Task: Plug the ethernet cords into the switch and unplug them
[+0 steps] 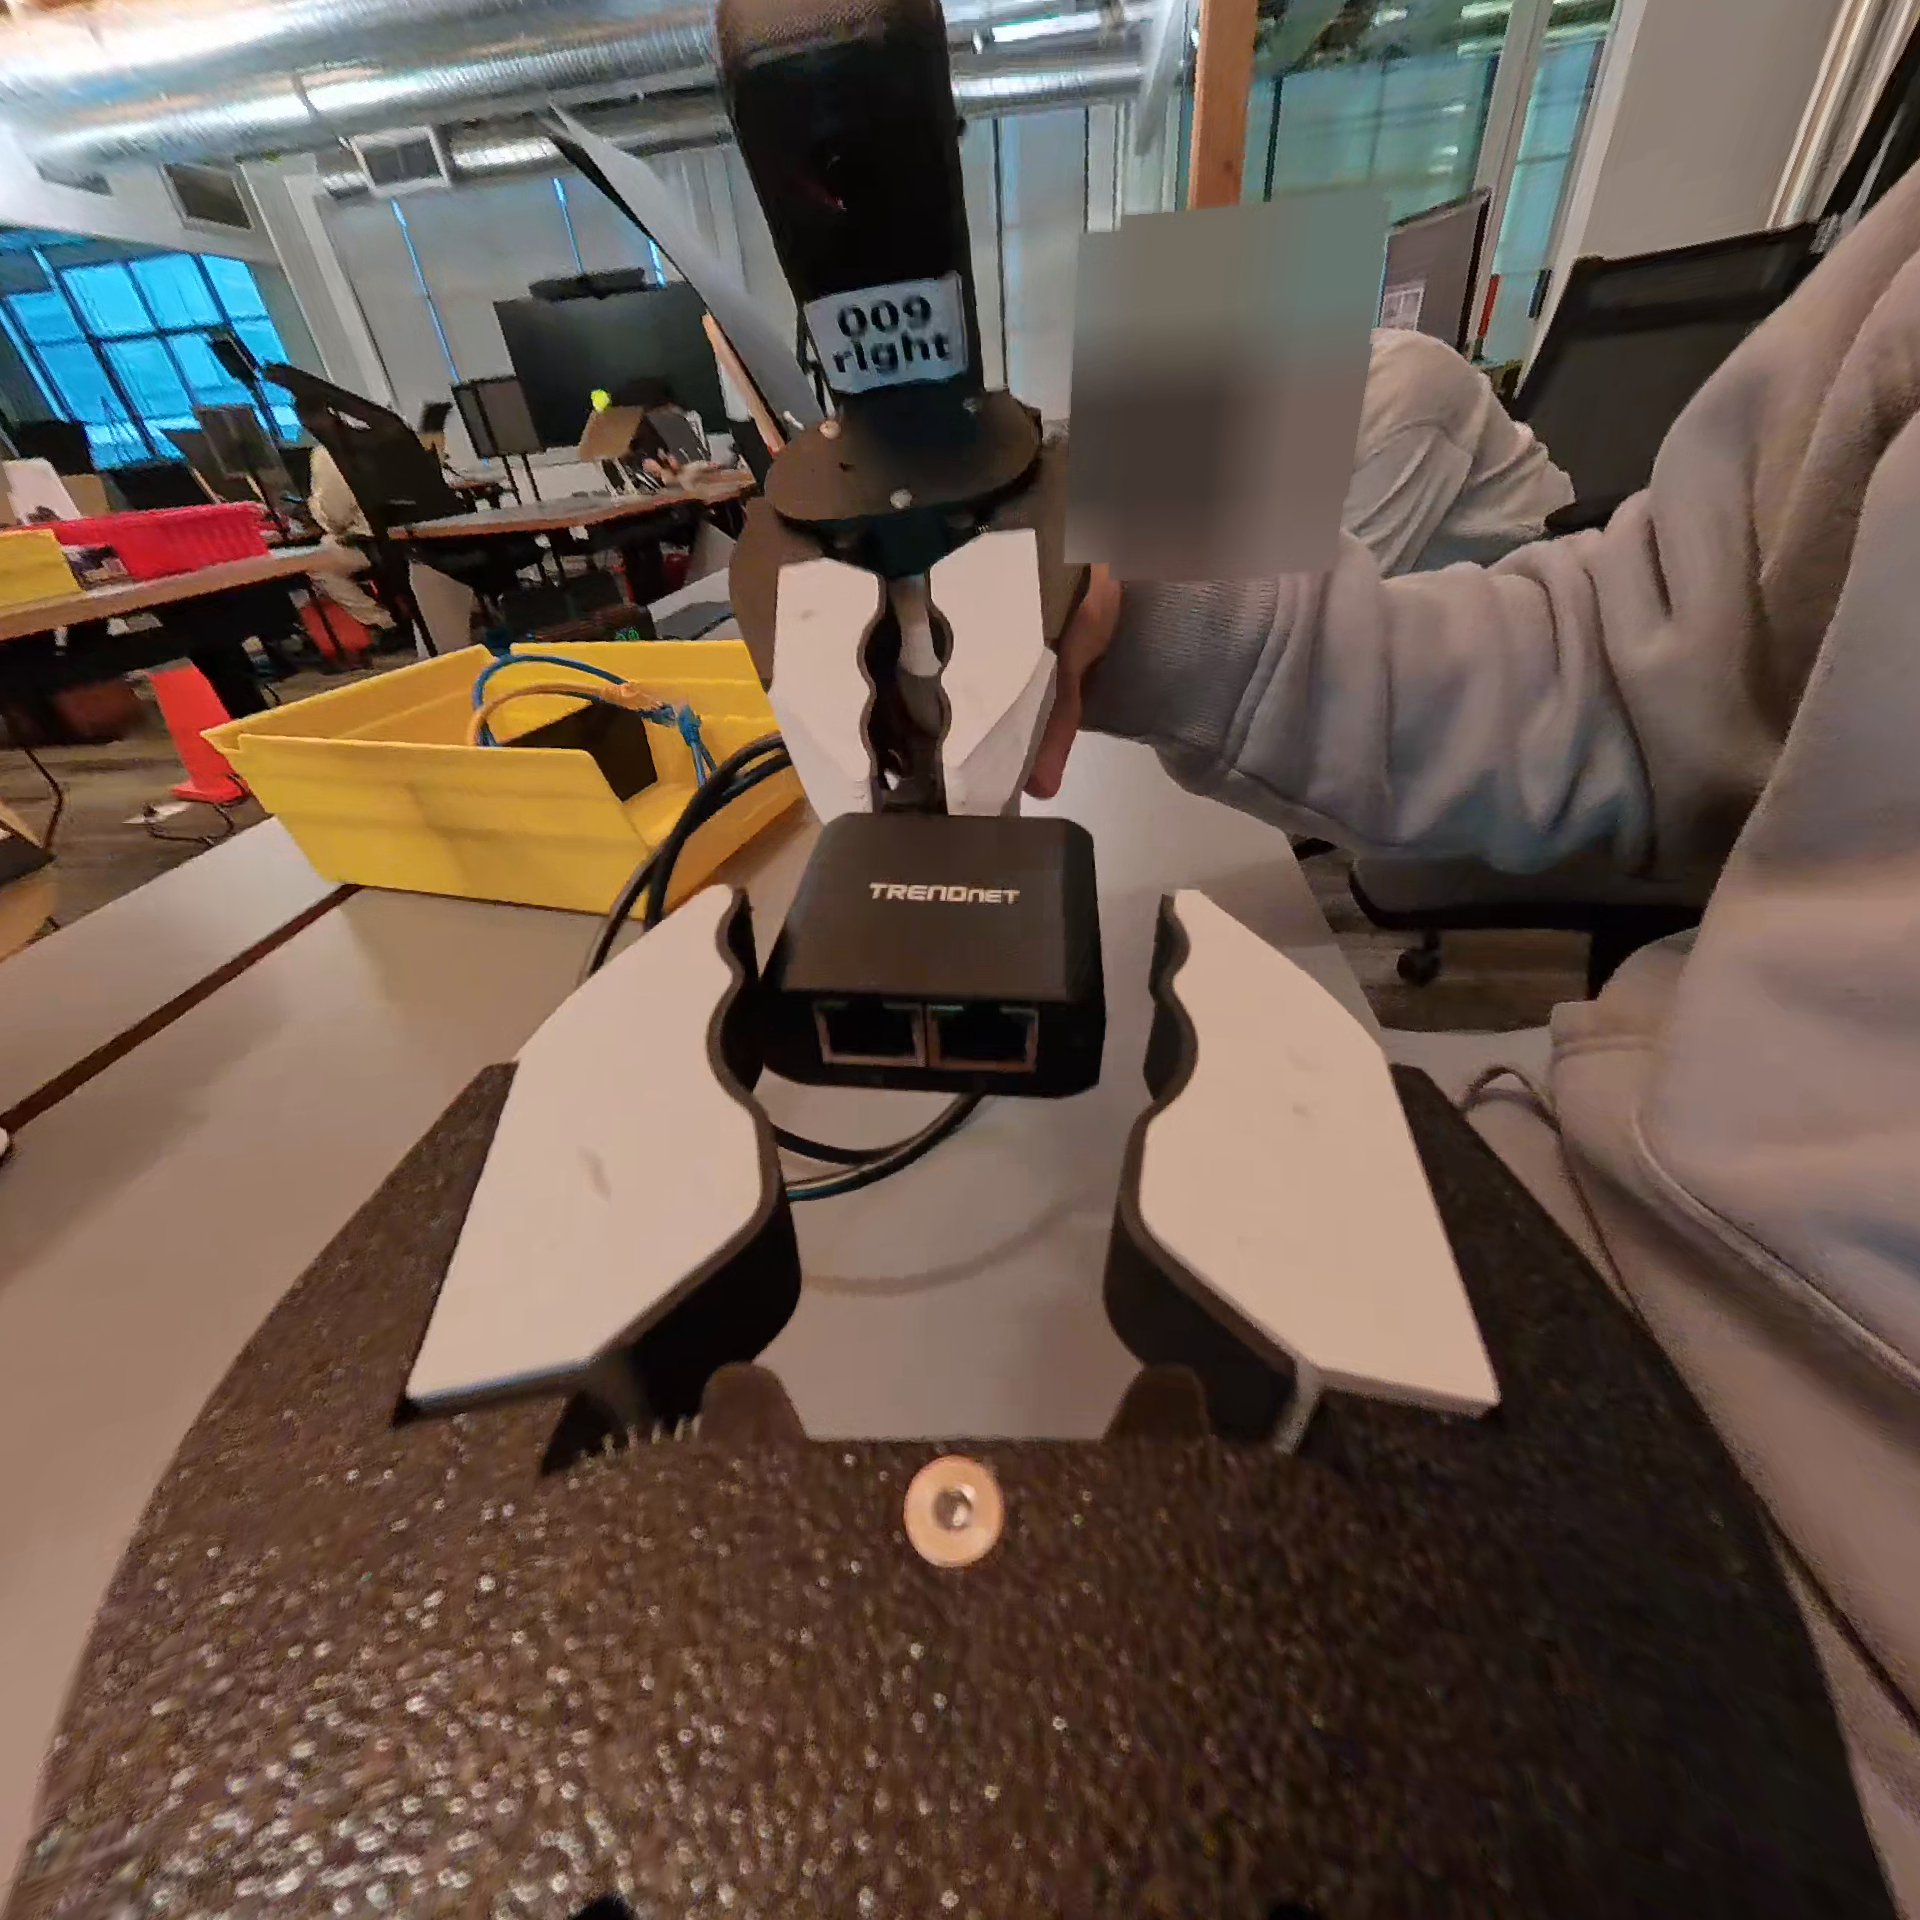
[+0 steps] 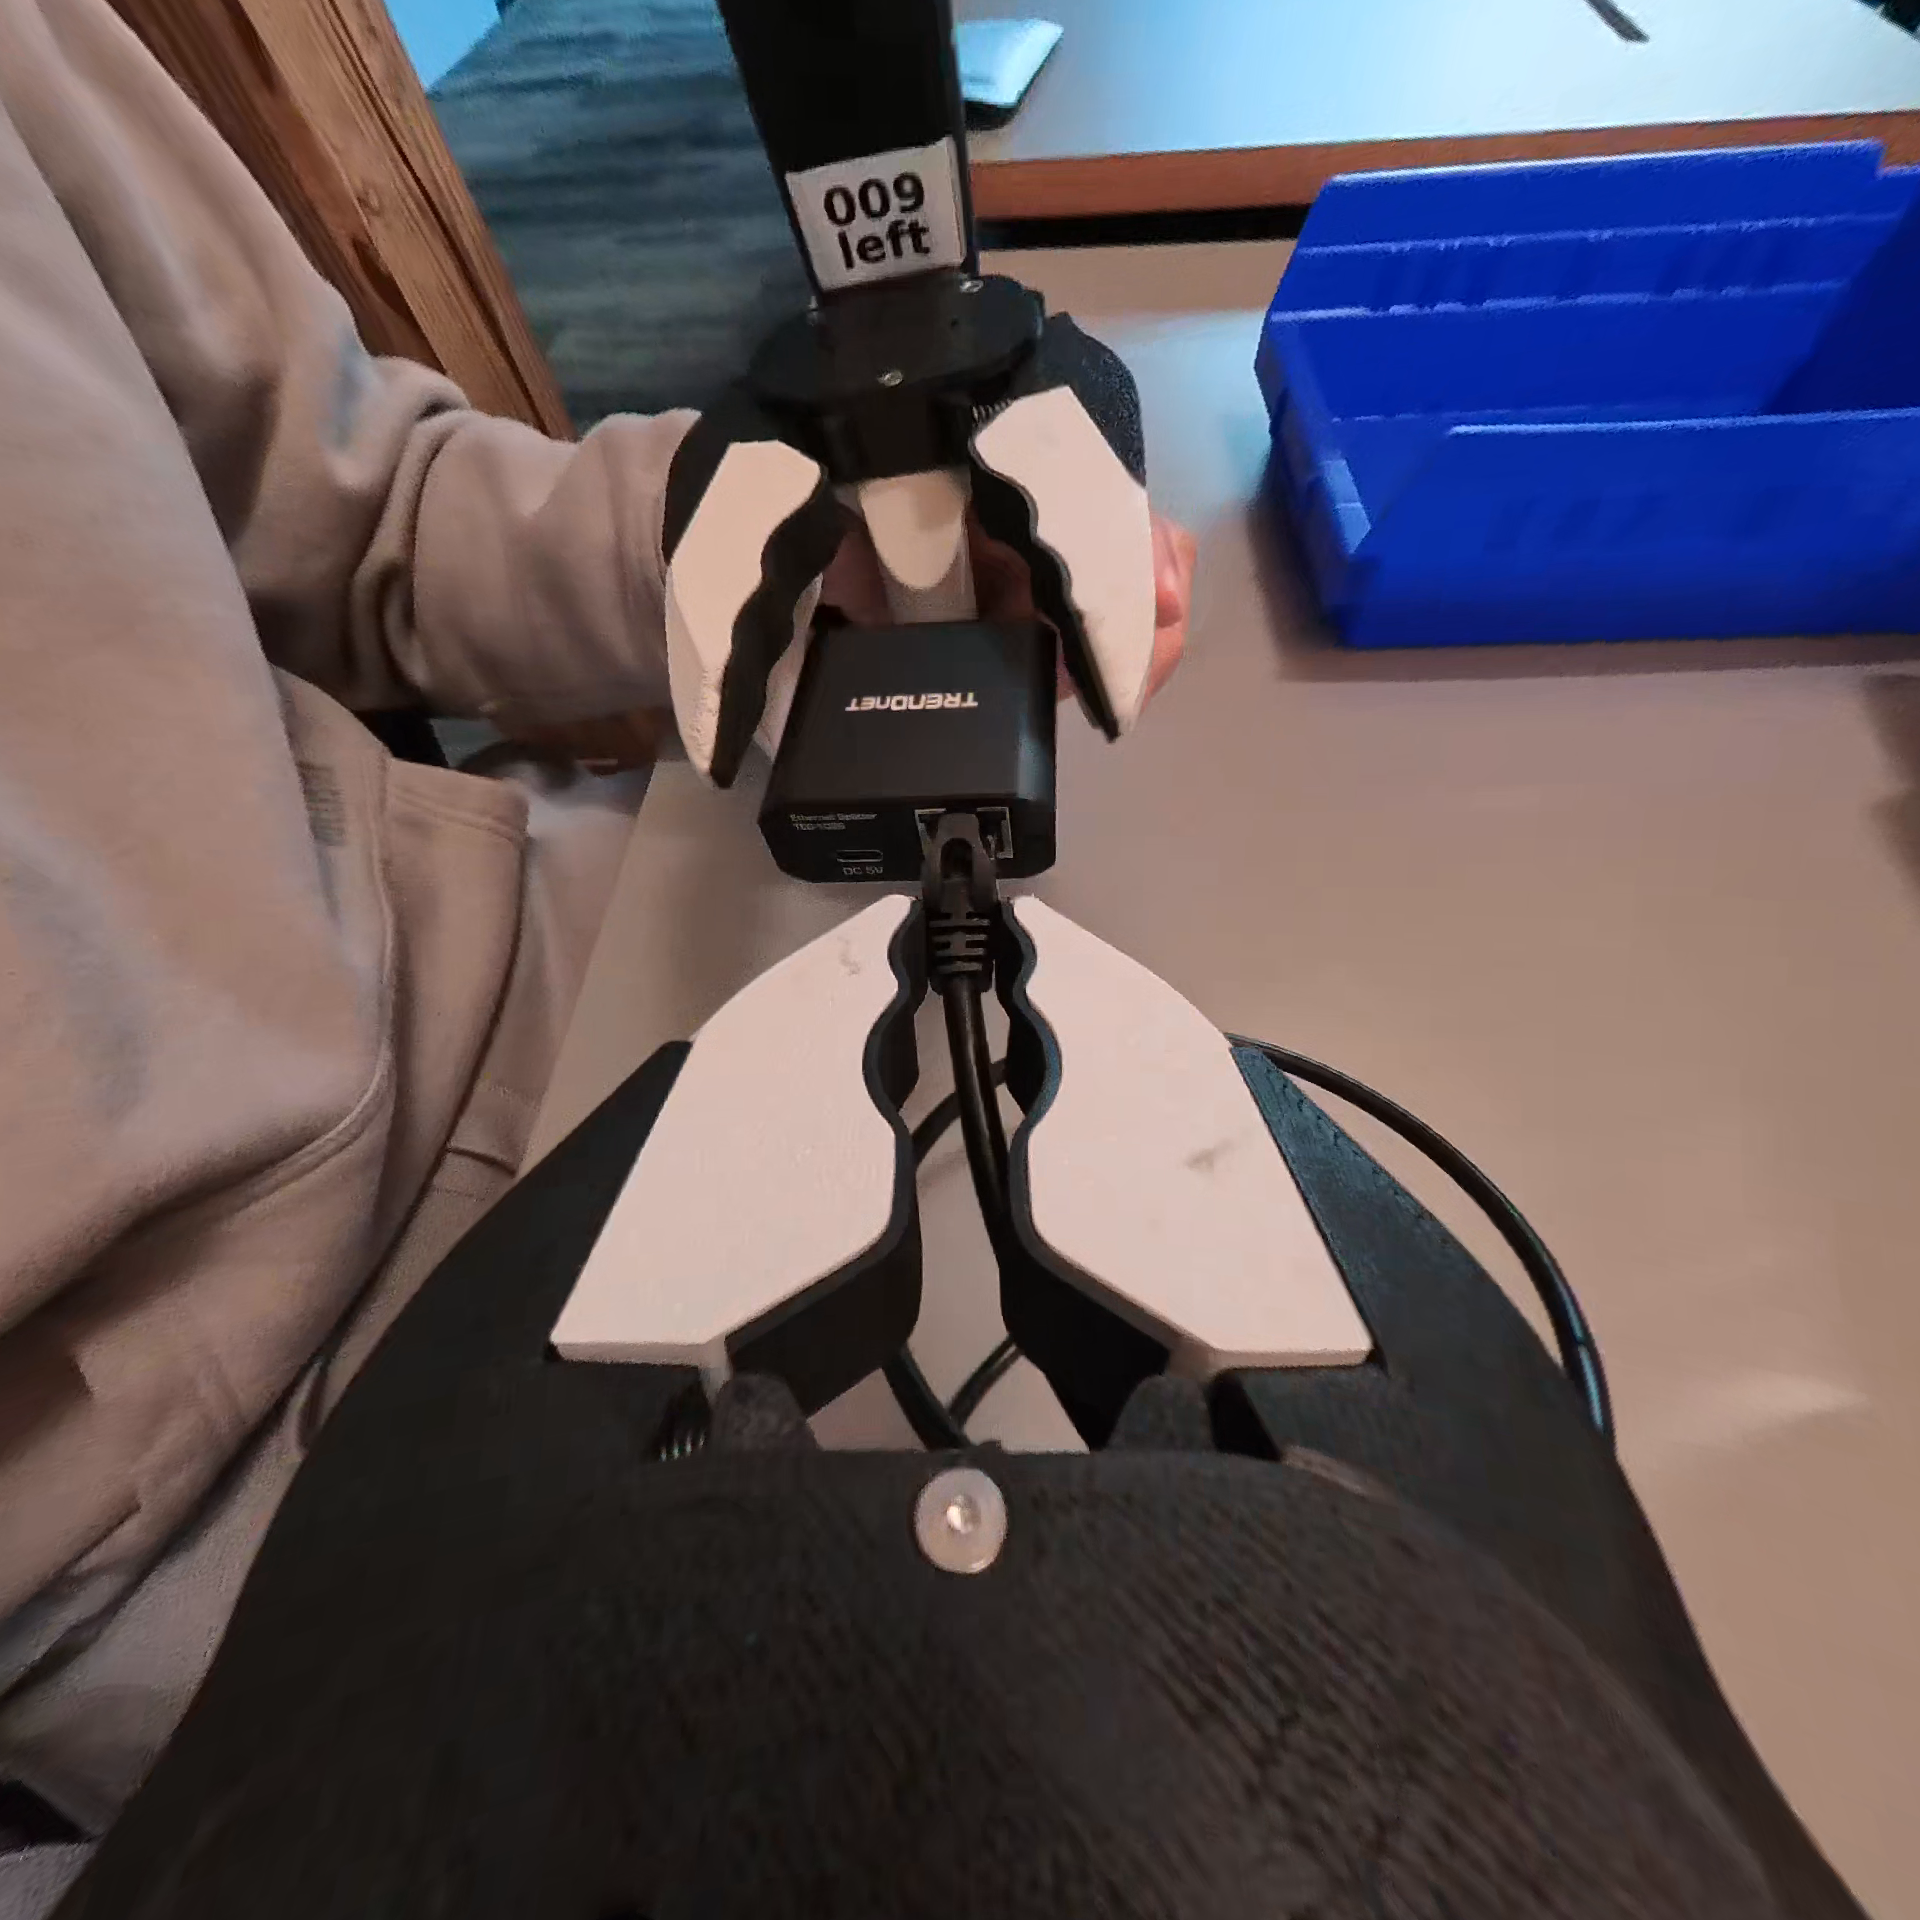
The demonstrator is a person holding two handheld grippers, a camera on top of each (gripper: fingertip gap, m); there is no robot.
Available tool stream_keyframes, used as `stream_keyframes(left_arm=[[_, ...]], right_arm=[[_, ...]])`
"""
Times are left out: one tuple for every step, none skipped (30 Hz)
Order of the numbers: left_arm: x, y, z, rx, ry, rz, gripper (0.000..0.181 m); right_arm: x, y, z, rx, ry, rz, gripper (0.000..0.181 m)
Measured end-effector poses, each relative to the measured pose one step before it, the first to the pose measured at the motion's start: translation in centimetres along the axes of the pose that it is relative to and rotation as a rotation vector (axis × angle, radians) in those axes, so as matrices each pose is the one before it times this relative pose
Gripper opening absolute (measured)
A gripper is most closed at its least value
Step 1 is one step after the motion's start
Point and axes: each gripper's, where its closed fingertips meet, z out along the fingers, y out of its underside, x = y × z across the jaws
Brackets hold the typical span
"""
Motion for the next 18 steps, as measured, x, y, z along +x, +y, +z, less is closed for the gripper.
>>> stream_keyframes(left_arm=[[-0.037,0.351,0.063,-0.0222,-0.0020,0.0039,0.067],[-0.075,0.353,0.057,-0.0206,-0.0054,0.0083,0.065],[0.037,0.170,-0.001,-0.0081,0.0038,0.0036,0.065],[-0.013,-0.031,-0.037,0.0064,0.0025,-0.0032,0.064],[-0.069,-0.008,-0.032,0.0066,-0.0029,0.0002,0.064],[-0.012,0.041,-0.007,0.0030,-0.0011,0.0030,0.063],[0.104,0.111,0.007,-0.0009,0.0067,-0.0005,0.064],[-0.039,0.072,0.042,0.0000,-0.0017,-0.0033,0.066],[-0.110,-0.012,0.039,0.0049,-0.0073,-0.0004,0.065],[-0.013,-0.074,0.030,0.0076,-0.0001,-0.0033,0.063],[0.008,-0.089,0.015,0.0090,0.0038,-0.0043,0.063],[-0.085,-0.047,0.007,0.0037,-0.0009,-0.0075,0.063],[-0.062,0.069,0.013,-0.0055,0.0009,-0.0081,0.063],[-0.069,0.129,0.035,-0.0097,0.0000,-0.0045,0.063],[-0.132,0.157,0.043,-0.0107,-0.0051,0.0028,0.063],[-0.095,0.166,0.060,-0.0088,-0.0050,0.0064,0.063],[-0.019,0.133,0.061,-0.0048,-0.0029,0.0041,0.063],[-0.025,0.106,0.068,-0.0048,-0.0027,-0.0023,0.063]], right_arm=[[-0.069,0.088,0.149,-0.0063,-0.0033,-0.0099,0.012],[-0.043,-0.034,0.134,0.0004,0.0001,-0.0094,0.012],[-0.013,-0.076,0.055,0.0057,0.0036,-0.0097,0.012],[-0.030,0.035,0.002,0.0000,-0.0003,-0.0069,0.012],[0.022,-0.013,-0.038,0.0035,0.0007,-0.0010,0.012],[0.081,-0.101,-0.076,0.0087,0.0014,0.0004,0.012],[-0.058,-0.194,-0.089,0.0156,-0.0082,0.0013,0.012],[-0.030,-0.188,-0.079,0.0153,-0.0044,0.0017,0.012],[0.090,-0.035,-0.038,0.0008,0.0049,0.0004,0.012],[0.040,0.137,0.020,-0.0117,0.0022,-0.0063,0.012],[-0.025,0.044,0.006,-0.0045,0.0007,-0.0112,0.012],[0.081,-0.057,-0.027,0.0039,0.0079,-0.0055,0.012],[0.057,-0.012,-0.015,-0.0003,0.0037,-0.0001,0.012],[0.048,0.098,-0.009,-0.0052,0.0016,-0.0011,0.012],[0.141,0.145,0.012,-0.0078,0.0096,-0.0070,0.012],[0.155,0.123,-0.010,-0.0067,0.0095,-0.0061,0.011],[0.053,0.106,-0.012,-0.0058,0.0001,-0.0017,0.011],[0.049,0.087,-0.025,-0.0043,-0.0006,-0.0023,0.011]])
